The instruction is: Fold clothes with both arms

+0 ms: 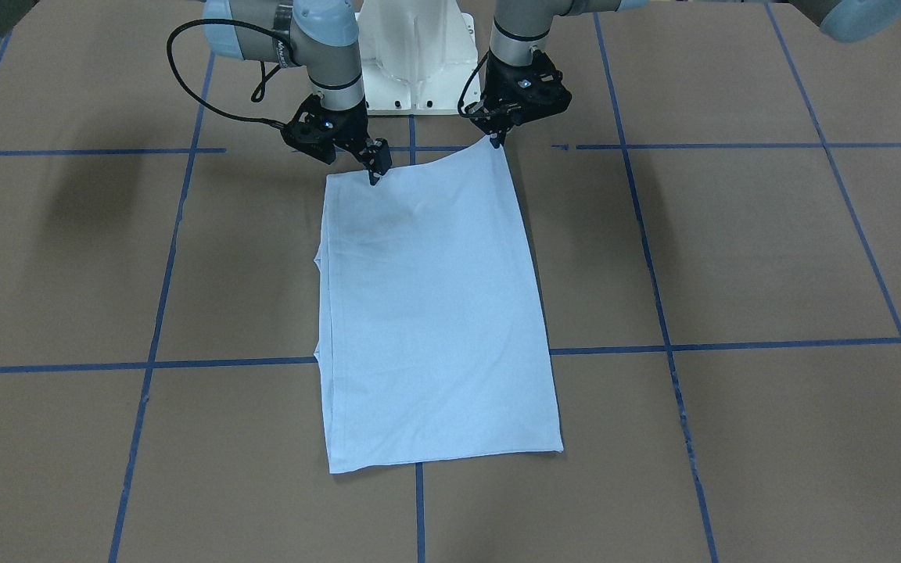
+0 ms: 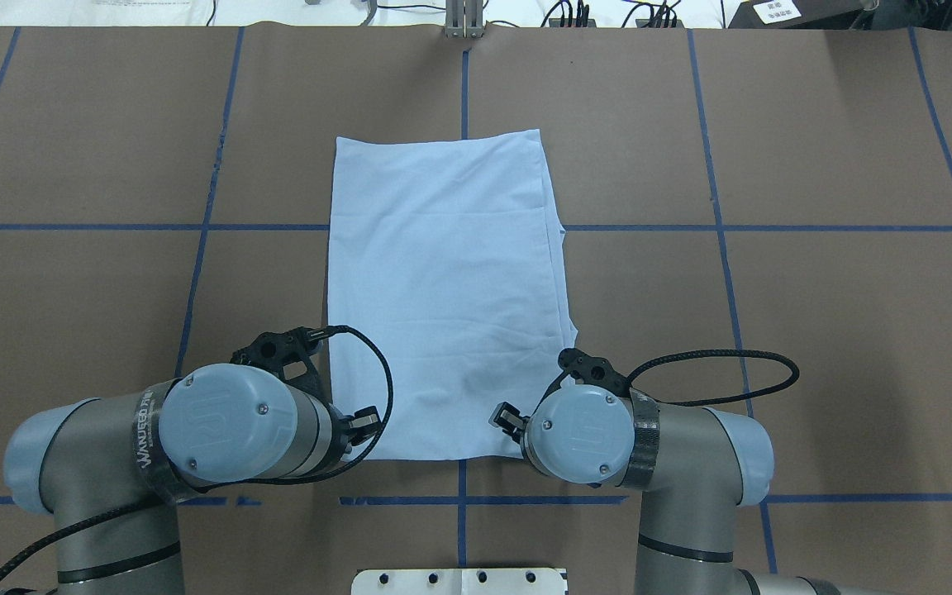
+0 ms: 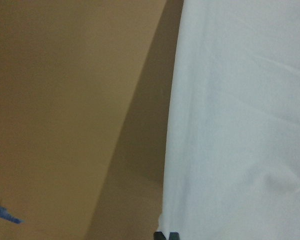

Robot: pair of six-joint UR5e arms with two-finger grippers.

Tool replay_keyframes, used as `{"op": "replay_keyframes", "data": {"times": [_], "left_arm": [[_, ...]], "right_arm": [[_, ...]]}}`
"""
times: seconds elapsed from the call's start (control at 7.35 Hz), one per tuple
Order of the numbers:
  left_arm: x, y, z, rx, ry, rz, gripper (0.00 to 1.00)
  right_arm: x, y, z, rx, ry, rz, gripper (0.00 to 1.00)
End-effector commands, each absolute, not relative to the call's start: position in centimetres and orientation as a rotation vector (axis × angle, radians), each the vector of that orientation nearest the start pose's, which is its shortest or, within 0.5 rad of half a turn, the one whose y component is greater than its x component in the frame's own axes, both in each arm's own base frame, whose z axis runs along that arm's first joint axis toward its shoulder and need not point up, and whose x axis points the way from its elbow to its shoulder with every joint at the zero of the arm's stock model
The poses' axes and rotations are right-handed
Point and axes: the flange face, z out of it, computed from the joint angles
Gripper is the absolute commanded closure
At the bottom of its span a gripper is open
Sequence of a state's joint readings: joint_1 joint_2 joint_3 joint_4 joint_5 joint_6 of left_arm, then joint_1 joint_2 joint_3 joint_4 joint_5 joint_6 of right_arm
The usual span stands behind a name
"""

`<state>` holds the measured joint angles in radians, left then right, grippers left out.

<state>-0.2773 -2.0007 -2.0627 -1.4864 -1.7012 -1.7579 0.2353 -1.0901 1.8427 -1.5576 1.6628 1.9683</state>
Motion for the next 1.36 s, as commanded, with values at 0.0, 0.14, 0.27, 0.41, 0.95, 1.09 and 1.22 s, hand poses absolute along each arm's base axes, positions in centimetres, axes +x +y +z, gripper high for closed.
{"op": "replay_keyframes", "data": {"times": [0.0, 0.14, 0.27, 0.41, 0.95, 1.09, 1.22], "left_arm": [[50.07, -26.7, 22.53, -0.086, 0.851, -0.38, 1.0], [50.03, -26.77, 22.52, -0.085, 0.851, -0.381, 1.0], [50.03, -26.77, 22.52, -0.085, 0.851, -0.381, 1.0], [50.08, -26.7, 22.44, -0.086, 0.852, -0.38, 1.0], [50.13, -26.71, 22.39, -0.085, 0.854, -0.38, 1.0], [50.15, -26.72, 22.22, -0.085, 0.857, -0.379, 1.0], [50.16, -26.72, 22.16, -0.085, 0.857, -0.379, 1.0]], "right_arm": [[-58.07, -26.85, 27.96, -0.149, -0.753, 0.57, 0.0], [-58.4, -26.83, 28.33, -0.148, -0.743, 0.566, 0.0], [-58.4, -26.91, 28.4, -0.148, -0.742, 0.566, 0.0], [-58.44, -26.82, 28.4, -0.149, -0.741, 0.566, 0.0], [-58.42, -26.82, 28.22, -0.153, -0.746, 0.573, 0.67], [-58.42, -26.82, 28.24, -0.152, -0.744, 0.571, 0.73], [-58.4, -26.91, 28.12, -0.152, -0.747, 0.572, 0.84]]}}
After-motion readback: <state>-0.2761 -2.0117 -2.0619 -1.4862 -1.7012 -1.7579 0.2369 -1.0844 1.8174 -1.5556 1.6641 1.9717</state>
